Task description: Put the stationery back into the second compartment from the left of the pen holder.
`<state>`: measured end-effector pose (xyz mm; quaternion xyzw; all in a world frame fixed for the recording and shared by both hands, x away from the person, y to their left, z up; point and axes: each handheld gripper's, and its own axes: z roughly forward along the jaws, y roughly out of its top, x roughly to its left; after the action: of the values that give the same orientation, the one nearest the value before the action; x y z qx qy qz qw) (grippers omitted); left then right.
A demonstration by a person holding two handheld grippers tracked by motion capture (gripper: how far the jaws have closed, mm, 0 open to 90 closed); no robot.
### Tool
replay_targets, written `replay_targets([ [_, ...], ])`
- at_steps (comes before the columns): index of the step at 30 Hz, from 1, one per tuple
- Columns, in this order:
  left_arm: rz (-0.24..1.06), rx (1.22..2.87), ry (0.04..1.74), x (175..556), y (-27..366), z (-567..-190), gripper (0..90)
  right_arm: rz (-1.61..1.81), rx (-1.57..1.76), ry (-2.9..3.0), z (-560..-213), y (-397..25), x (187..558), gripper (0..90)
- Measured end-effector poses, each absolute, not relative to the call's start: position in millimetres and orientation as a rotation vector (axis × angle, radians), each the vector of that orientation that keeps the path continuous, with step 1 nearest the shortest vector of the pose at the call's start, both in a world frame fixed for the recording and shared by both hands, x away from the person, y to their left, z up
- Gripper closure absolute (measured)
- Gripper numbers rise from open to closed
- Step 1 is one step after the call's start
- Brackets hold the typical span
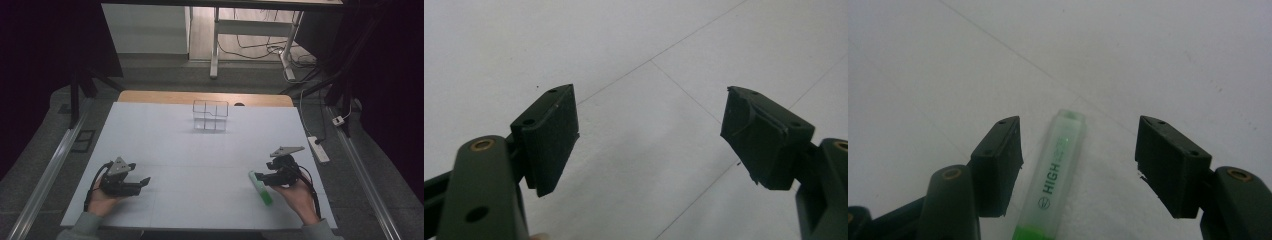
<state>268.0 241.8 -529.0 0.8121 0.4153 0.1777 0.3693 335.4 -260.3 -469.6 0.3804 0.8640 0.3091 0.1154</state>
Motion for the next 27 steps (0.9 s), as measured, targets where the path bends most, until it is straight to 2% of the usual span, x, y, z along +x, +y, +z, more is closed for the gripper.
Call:
replay_targets([
  [27,0.467,2.089,1.070,267.4,241.4,-528.7,22.7,0.711,1.098,2.648,-476.5,-253.1,314.2,31.7],
])
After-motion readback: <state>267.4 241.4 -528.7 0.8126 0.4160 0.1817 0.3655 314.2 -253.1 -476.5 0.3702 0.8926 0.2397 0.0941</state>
